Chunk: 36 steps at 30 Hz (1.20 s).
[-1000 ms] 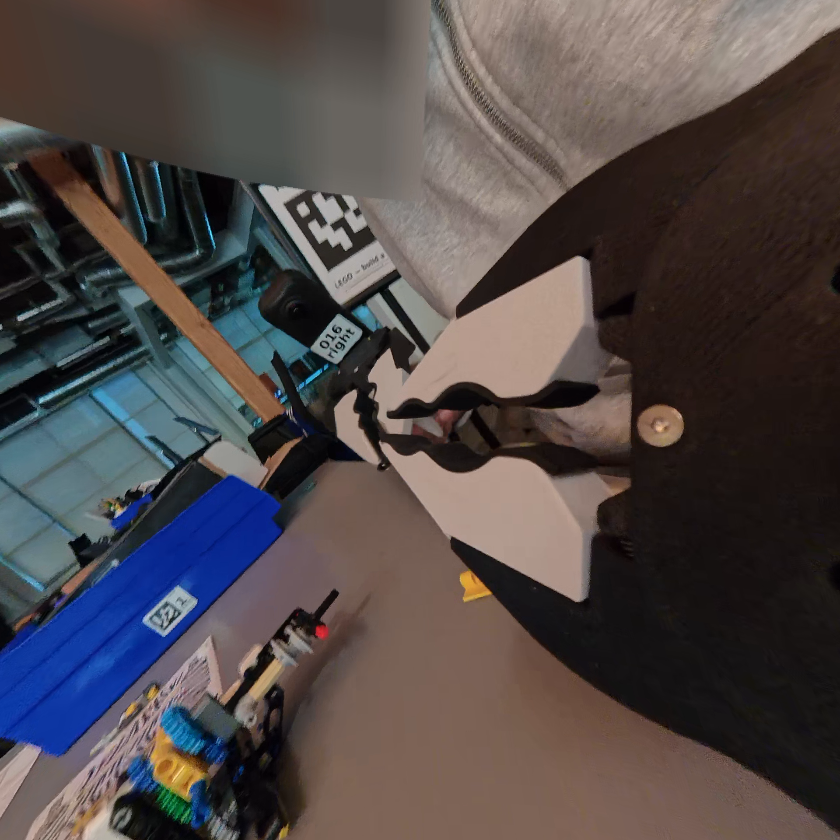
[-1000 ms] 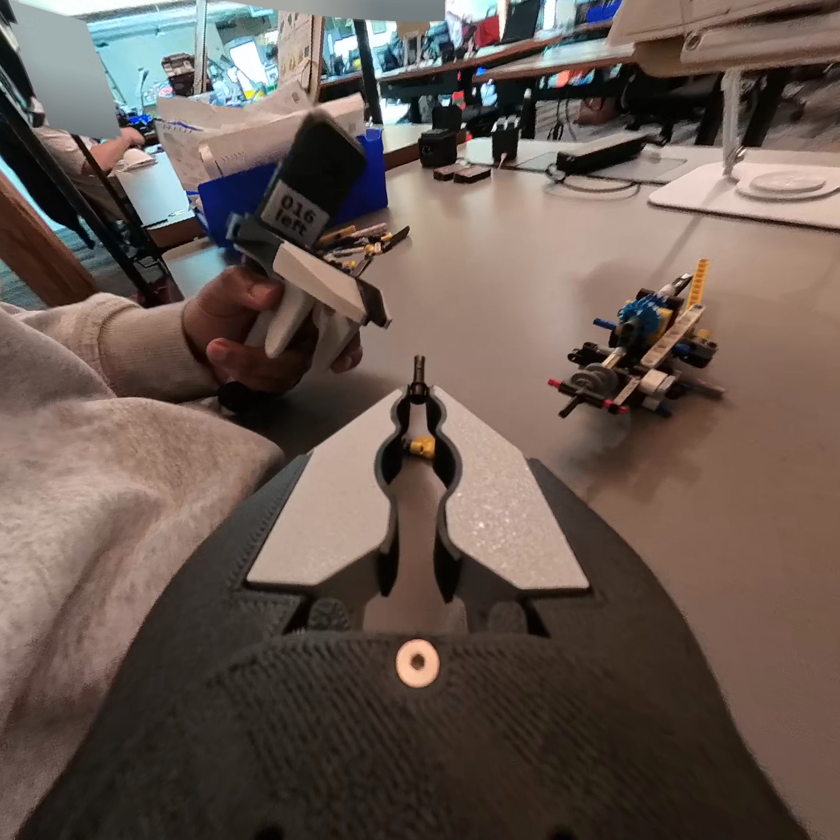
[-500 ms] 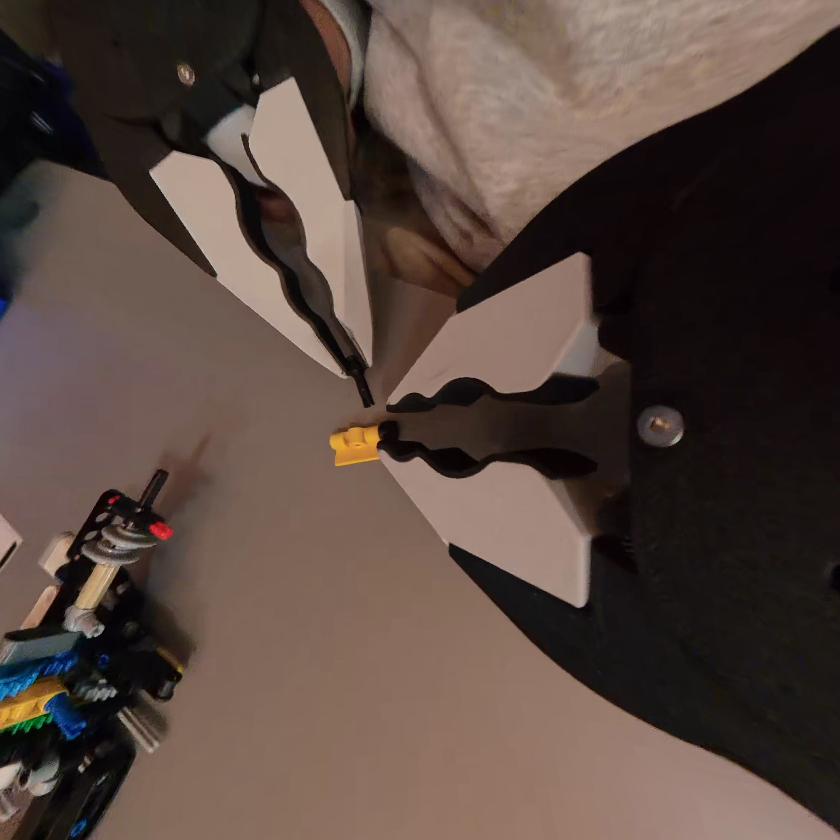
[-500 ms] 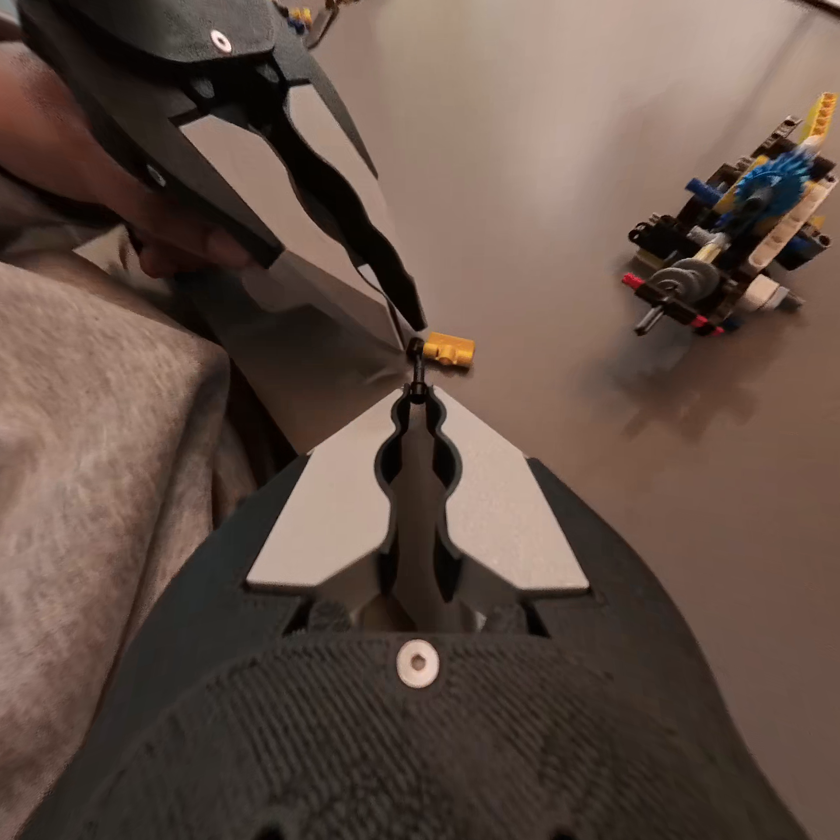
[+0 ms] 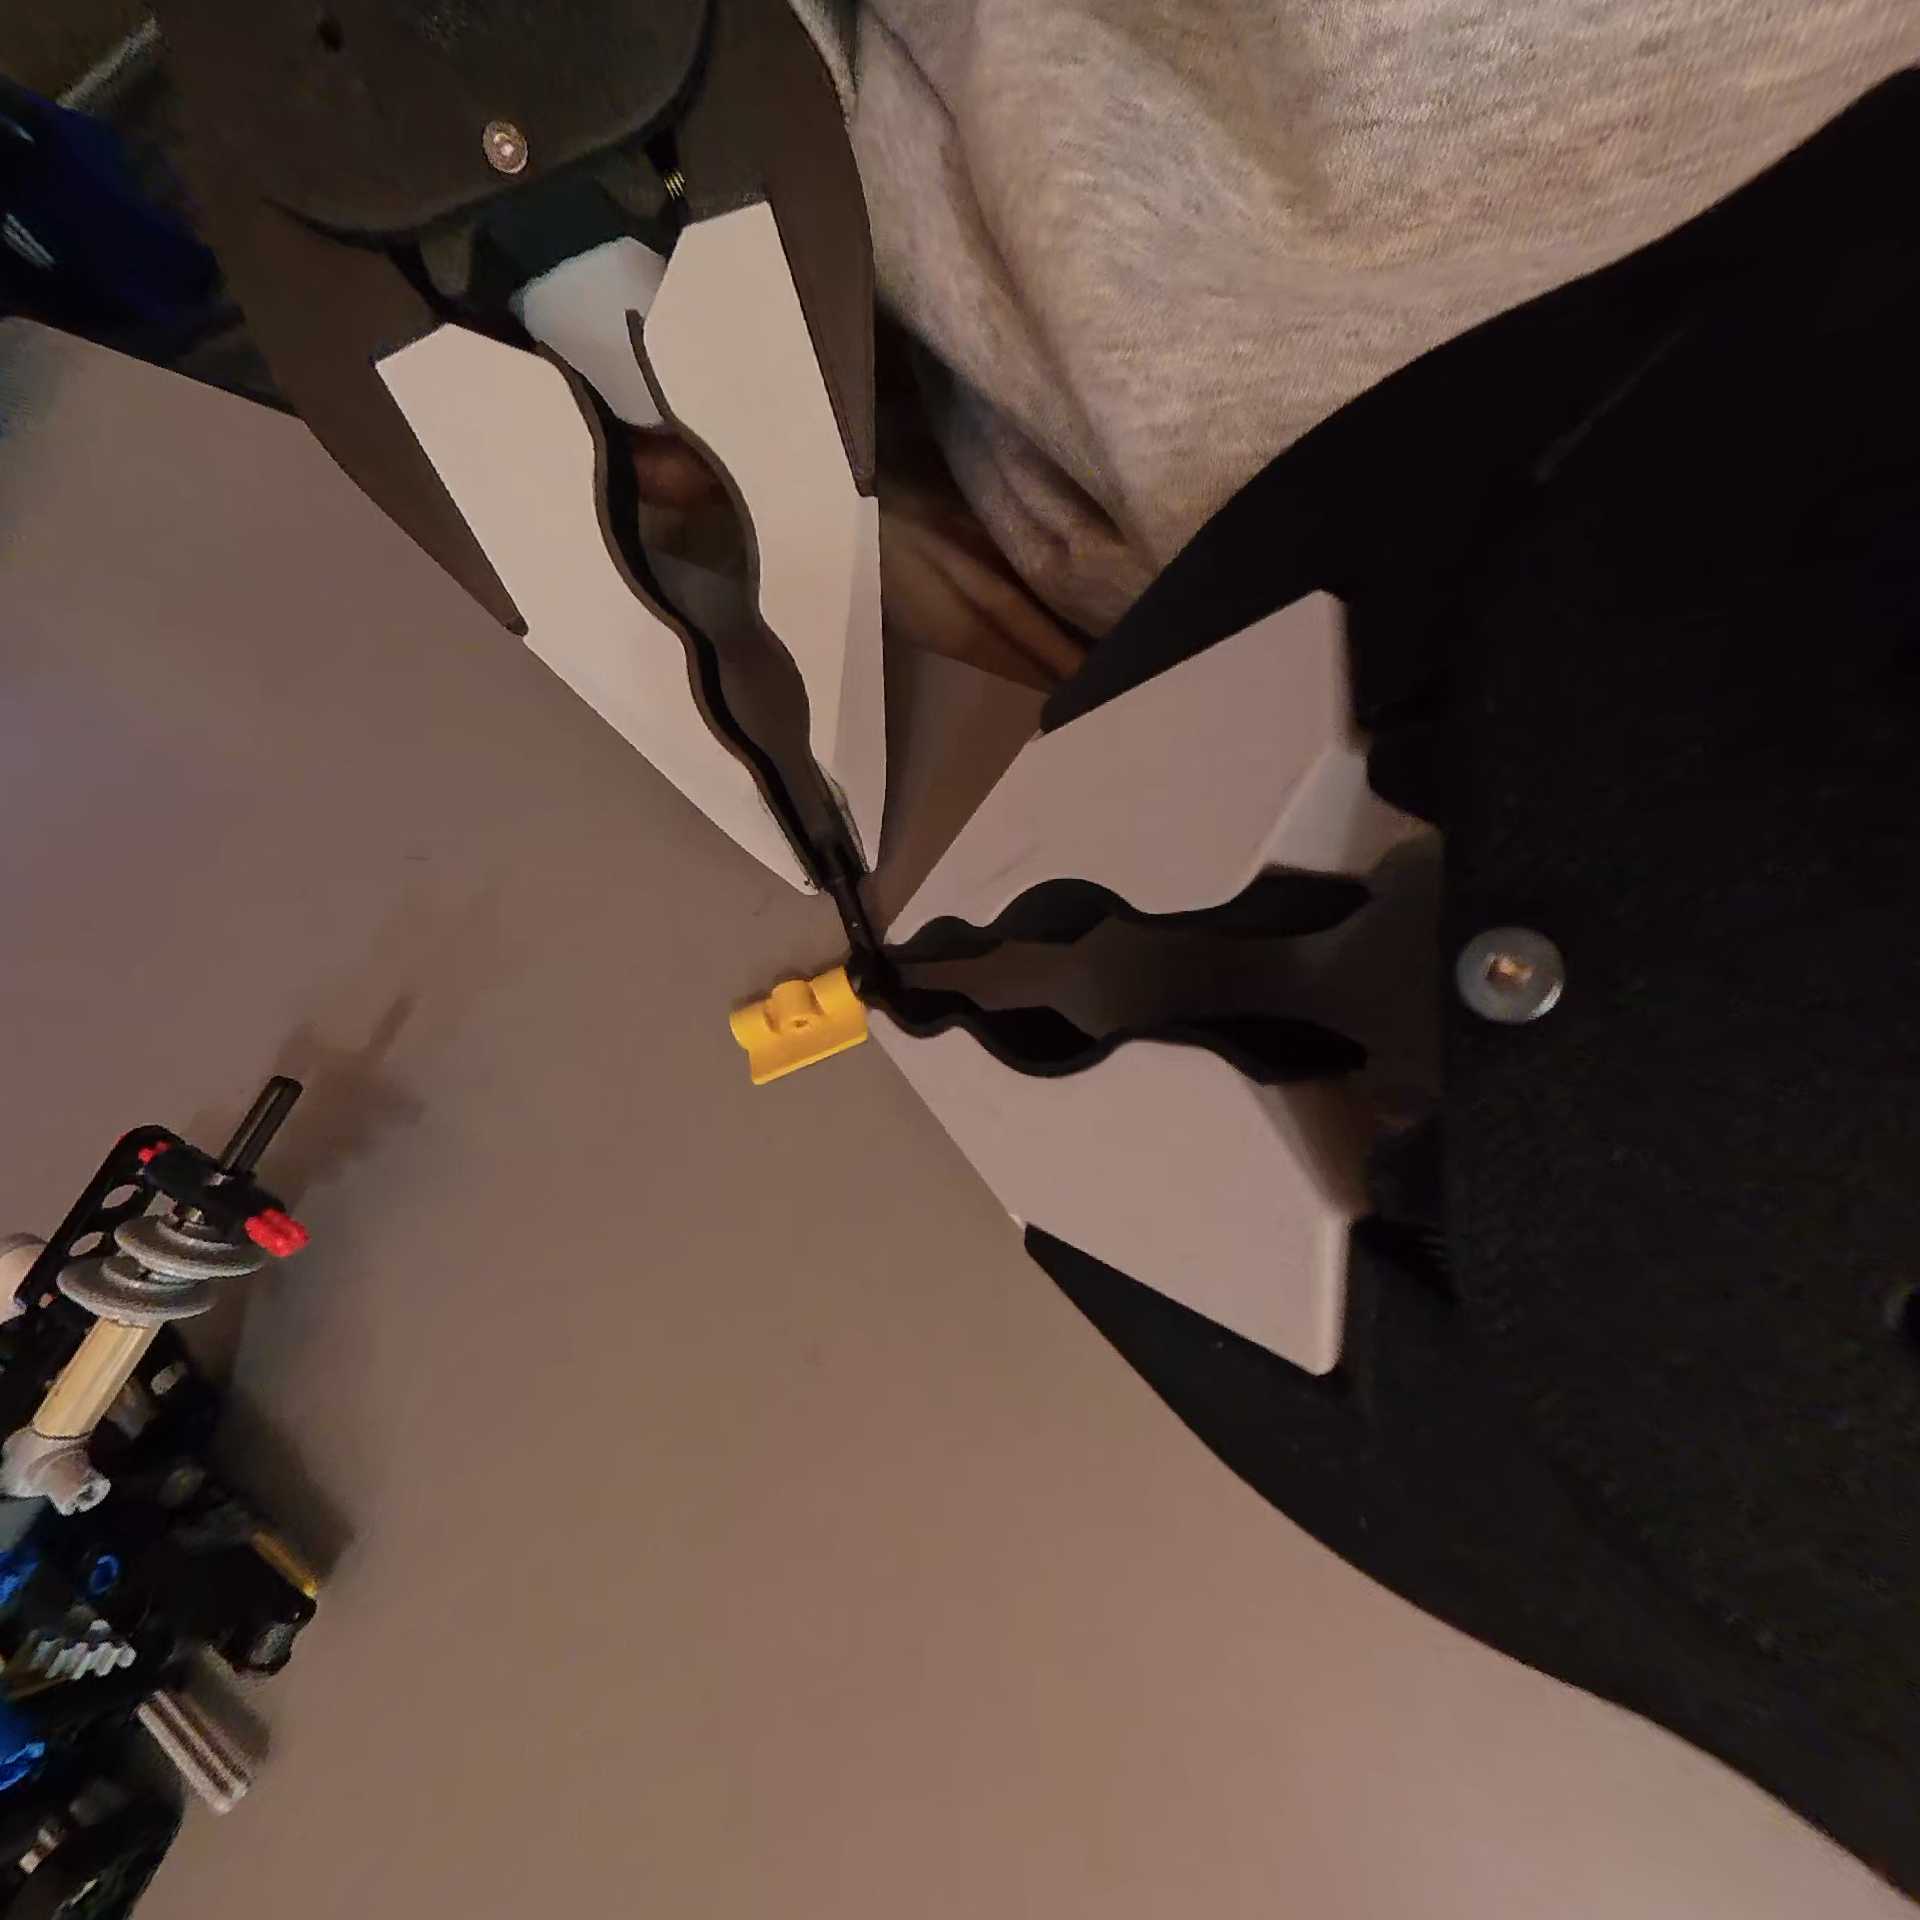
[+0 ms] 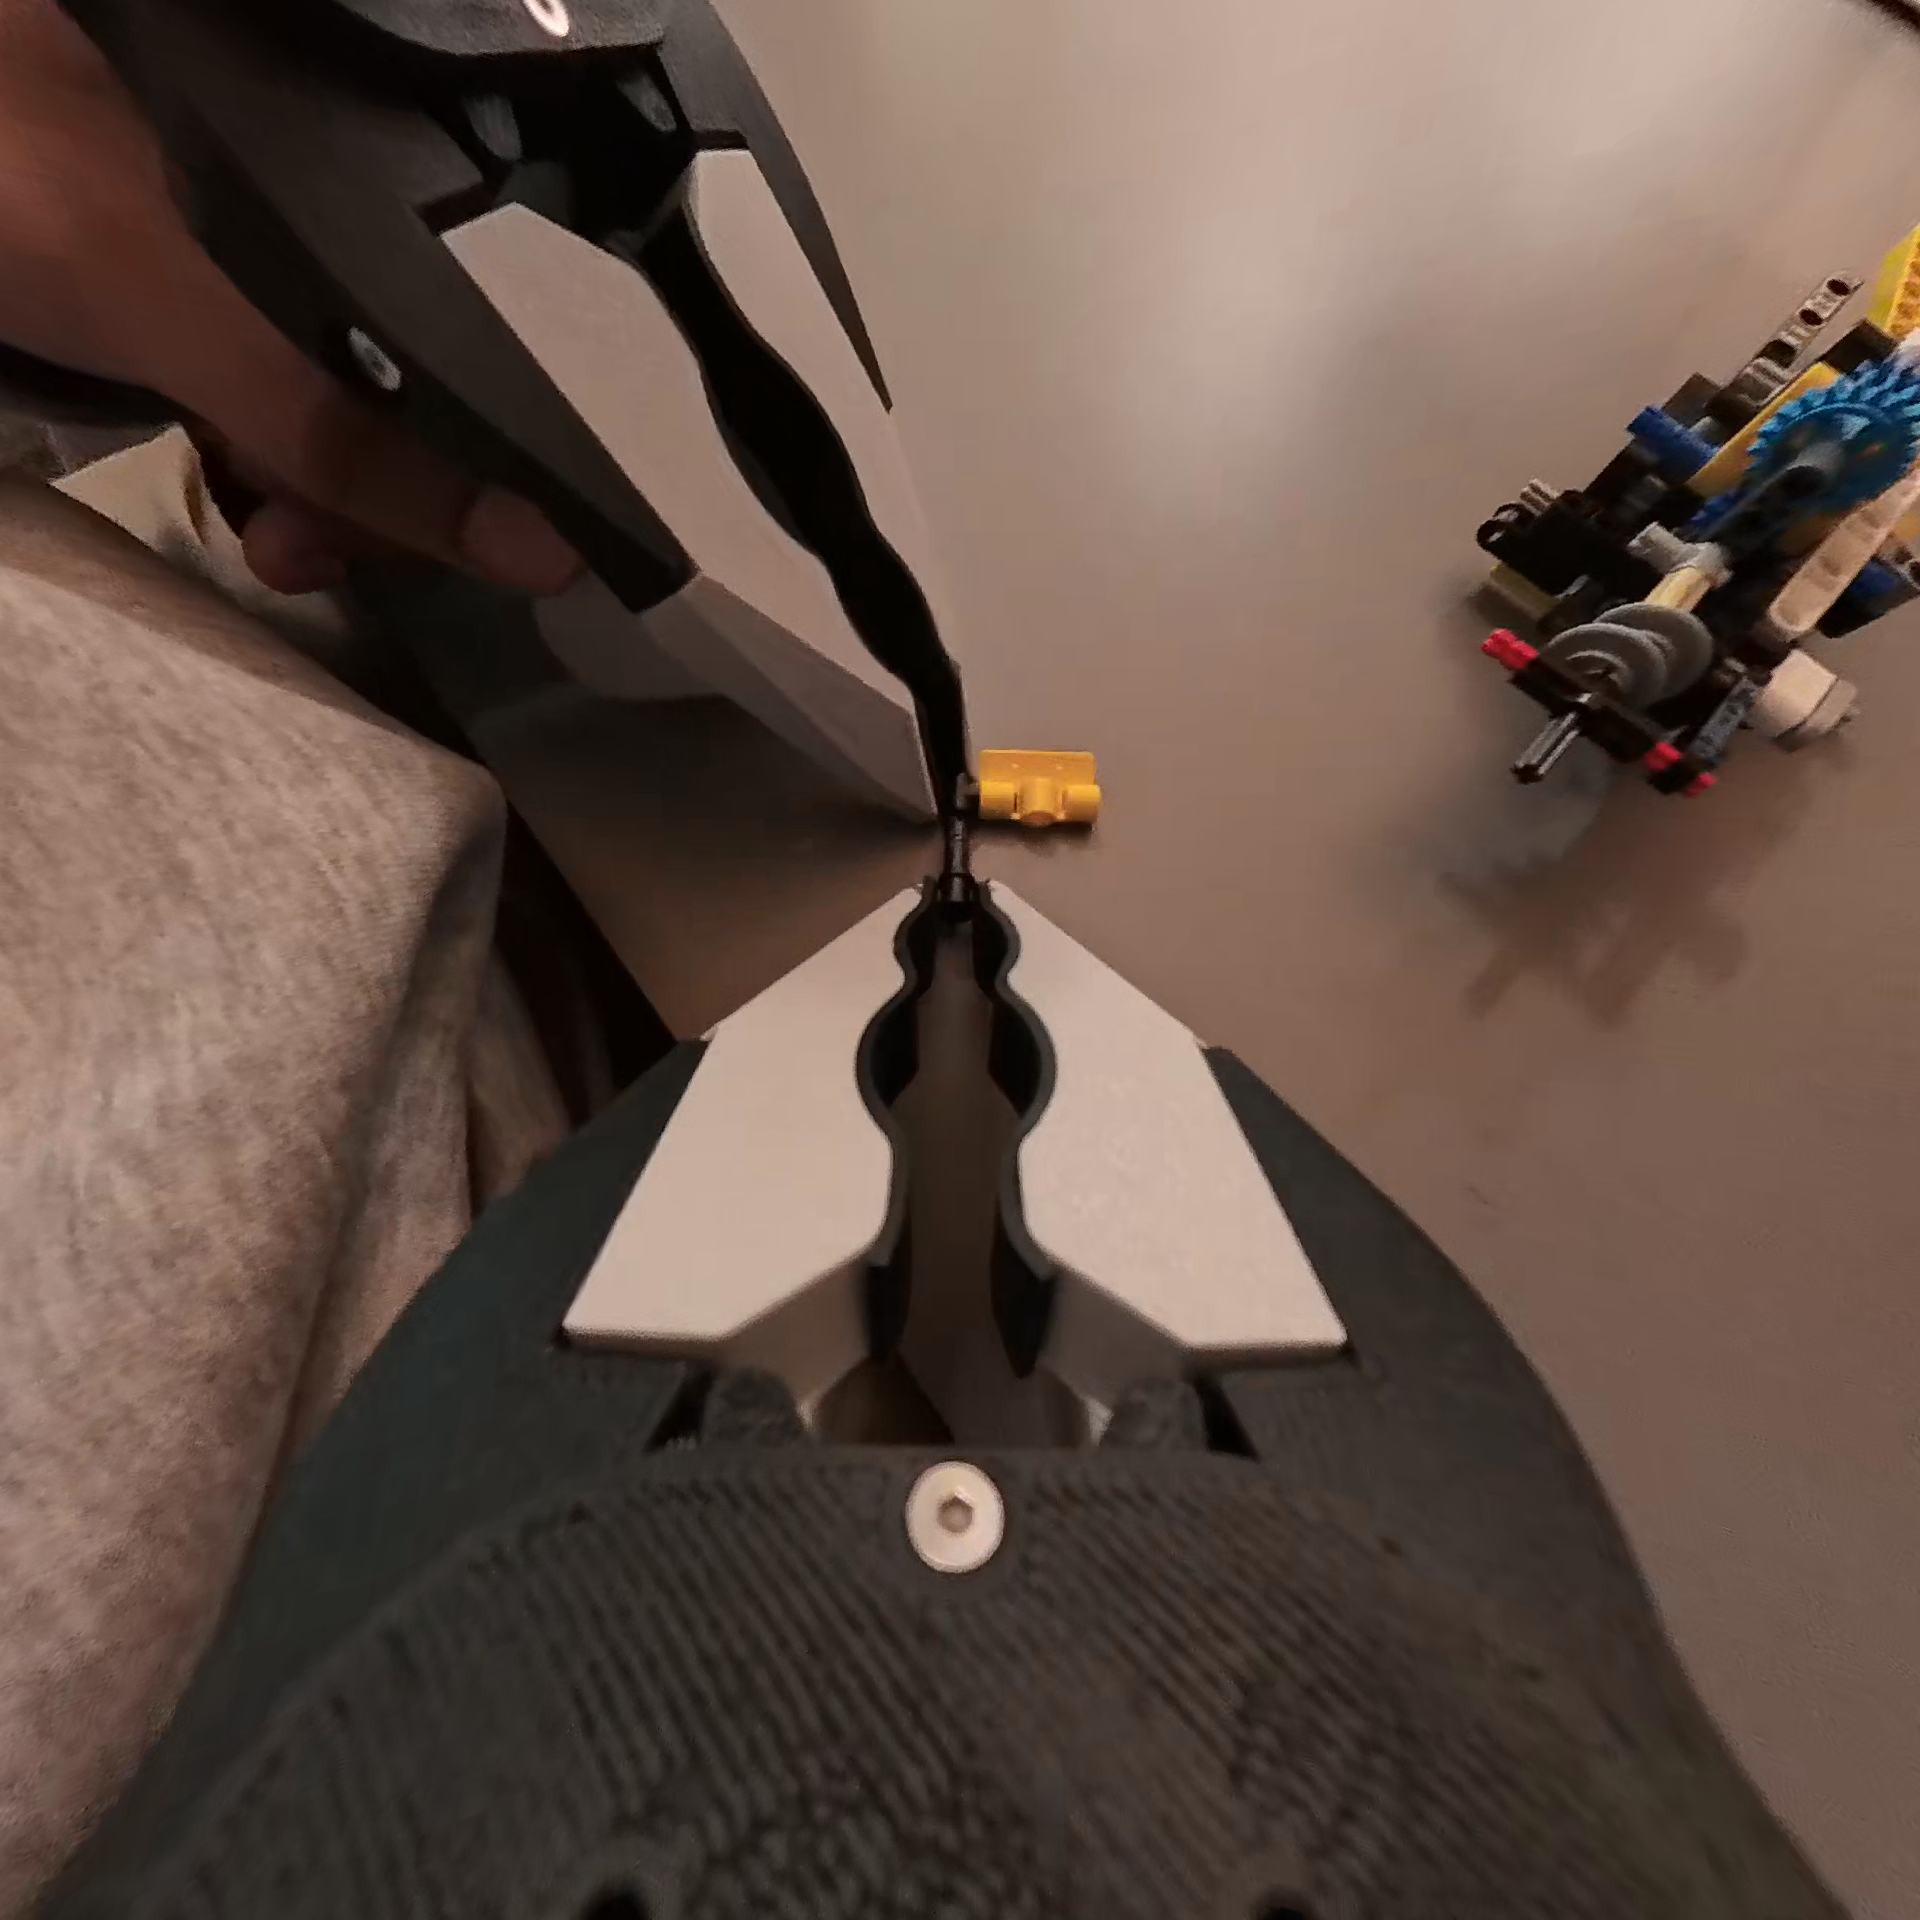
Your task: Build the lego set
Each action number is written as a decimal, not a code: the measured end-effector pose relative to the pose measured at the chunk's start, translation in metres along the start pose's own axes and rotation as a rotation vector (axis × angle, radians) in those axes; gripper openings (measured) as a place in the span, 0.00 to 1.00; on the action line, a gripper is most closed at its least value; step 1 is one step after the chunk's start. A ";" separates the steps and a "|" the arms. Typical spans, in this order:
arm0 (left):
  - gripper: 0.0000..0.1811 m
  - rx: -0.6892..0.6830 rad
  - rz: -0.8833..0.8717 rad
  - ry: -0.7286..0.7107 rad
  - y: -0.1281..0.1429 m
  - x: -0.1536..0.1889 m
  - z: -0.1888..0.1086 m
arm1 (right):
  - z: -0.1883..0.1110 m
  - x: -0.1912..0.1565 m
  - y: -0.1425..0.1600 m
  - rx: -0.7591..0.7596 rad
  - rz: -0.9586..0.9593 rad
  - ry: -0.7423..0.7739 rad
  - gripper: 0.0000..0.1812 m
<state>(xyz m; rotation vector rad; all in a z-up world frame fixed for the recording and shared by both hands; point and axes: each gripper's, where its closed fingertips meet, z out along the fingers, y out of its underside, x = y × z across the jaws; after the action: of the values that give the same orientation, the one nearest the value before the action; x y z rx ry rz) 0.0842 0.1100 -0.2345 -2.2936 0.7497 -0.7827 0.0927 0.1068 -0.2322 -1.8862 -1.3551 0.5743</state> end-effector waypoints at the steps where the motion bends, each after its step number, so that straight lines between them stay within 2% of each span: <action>1: 0.01 0.003 -0.010 0.008 0.000 0.000 0.000 | 0.000 0.000 0.000 0.002 -0.003 0.001 0.03; 9: 0.00 0.031 -0.094 0.077 -0.003 0.000 -0.003 | -0.001 0.001 -0.003 0.044 -0.065 -0.002 0.03; 16: 0.00 0.010 -0.055 0.045 0.001 -0.001 -0.003 | -0.001 0.001 -0.002 0.063 -0.083 -0.033 0.03; 26: 0.00 -0.007 -0.029 0.040 0.003 -0.001 -0.003 | -0.001 -0.001 -0.001 0.060 -0.002 -0.150 0.03; 36: 0.00 -0.001 -0.097 0.165 0.004 0.004 -0.007 | -0.005 -0.007 -0.008 0.105 0.025 -0.221 0.03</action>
<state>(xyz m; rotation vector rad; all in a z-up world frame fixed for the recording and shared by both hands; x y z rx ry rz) 0.0806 0.1026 -0.2312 -2.3006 0.7147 -1.0257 0.0893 0.0999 -0.2228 -1.7980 -1.4117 0.8705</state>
